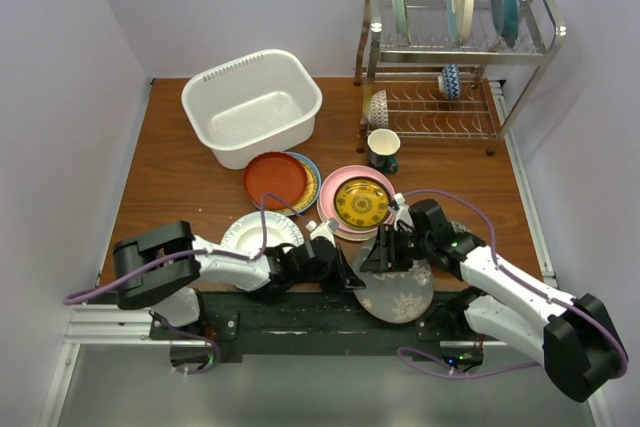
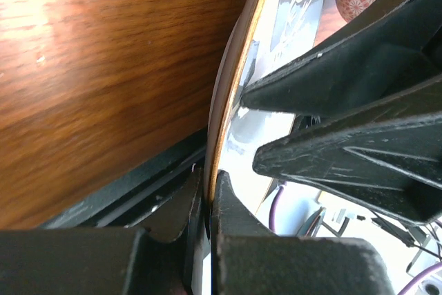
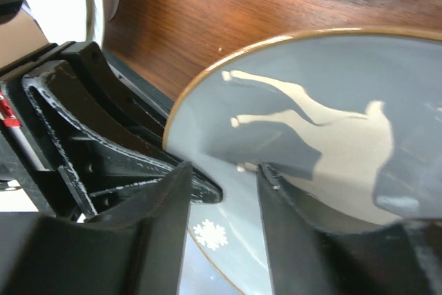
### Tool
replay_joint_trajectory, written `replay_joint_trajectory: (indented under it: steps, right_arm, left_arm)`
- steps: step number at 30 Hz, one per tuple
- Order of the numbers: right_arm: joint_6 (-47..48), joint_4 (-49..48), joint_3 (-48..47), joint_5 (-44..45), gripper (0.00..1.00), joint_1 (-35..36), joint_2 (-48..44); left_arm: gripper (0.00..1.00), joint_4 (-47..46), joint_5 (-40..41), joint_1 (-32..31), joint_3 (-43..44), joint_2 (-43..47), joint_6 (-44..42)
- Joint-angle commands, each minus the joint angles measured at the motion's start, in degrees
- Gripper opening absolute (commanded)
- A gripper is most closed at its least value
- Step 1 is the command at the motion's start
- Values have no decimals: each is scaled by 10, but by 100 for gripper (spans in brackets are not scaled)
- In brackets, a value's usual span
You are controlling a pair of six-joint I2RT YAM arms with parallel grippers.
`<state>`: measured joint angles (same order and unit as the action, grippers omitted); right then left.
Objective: Place the plates into the plastic bin on the countertop
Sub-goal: Pick up the plate from the corner of the board.
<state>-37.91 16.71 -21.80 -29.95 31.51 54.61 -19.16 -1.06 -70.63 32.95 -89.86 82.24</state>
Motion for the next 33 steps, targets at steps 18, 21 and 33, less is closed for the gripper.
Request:
replay_joint_trajectory:
  steps: [18, 21, 33]
  right_arm:
    - [3, 57, -95, 2, 77, 2, -40]
    - [-5, 61, -108, 2, 79, 3, -53]
    - [-15, 68, -125, -3, 82, 3, -78]
  left_arm:
    - [0, 288, 95, -35, 17, 246, -53]
    - [0, 338, 116, -38, 33, 289, -55]
    - [0, 541, 213, -35, 111, 406, -53]
